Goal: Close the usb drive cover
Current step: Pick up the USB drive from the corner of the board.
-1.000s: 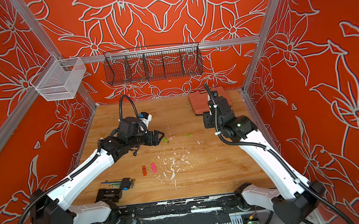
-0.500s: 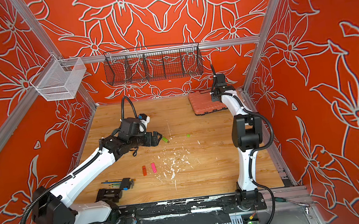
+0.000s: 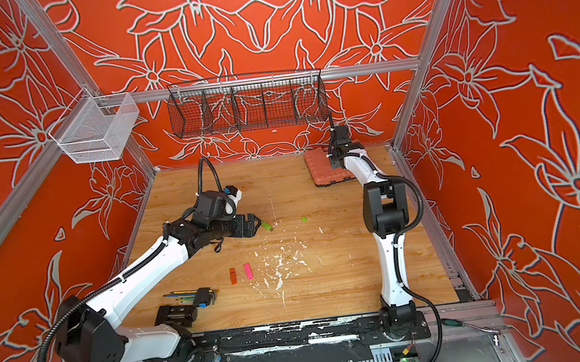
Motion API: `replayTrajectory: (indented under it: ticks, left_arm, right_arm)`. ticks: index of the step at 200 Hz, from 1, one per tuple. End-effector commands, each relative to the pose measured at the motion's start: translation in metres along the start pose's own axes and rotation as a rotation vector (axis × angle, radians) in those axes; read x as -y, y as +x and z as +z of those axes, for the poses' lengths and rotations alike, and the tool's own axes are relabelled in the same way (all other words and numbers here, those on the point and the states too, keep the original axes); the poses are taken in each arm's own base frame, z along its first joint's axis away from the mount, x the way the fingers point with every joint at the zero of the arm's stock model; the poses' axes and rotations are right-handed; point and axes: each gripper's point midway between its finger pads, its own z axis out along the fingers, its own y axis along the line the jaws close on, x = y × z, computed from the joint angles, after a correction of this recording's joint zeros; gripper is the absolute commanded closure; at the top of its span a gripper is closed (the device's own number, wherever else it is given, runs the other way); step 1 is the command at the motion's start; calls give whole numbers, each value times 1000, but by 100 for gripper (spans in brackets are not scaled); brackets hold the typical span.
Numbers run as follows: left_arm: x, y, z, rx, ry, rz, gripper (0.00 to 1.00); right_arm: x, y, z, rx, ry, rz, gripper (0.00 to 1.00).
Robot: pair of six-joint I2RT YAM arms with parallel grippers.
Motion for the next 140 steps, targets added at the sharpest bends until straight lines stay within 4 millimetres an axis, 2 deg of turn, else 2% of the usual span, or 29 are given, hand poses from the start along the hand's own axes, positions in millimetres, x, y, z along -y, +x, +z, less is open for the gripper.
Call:
replayTrajectory:
  ticks: [1, 39, 64, 93, 119, 140]
  left_arm:
    - [4, -4, 1, 1, 24, 13, 6]
    - [3, -7, 2, 8, 24, 15, 4]
    - [1, -7, 4, -2, 18, 17, 4]
    - [1, -7, 6, -7, 21, 13, 4]
    - [1, -6, 8, -13, 21, 16, 4]
    - [1, -5, 7, -15, 21, 15, 4]
  right_arm:
    - [26, -13, 14, 3, 42, 19, 37]
    - [44, -23, 29, 3, 3, 34, 37]
    - [53, -18, 37, -29, -24, 61, 37]
    - [40, -14, 39, -36, -101, 57, 39]
    - [45, -6, 47, -70, -83, 64, 39]
    - [36, 4, 54, -109, -116, 55, 41]
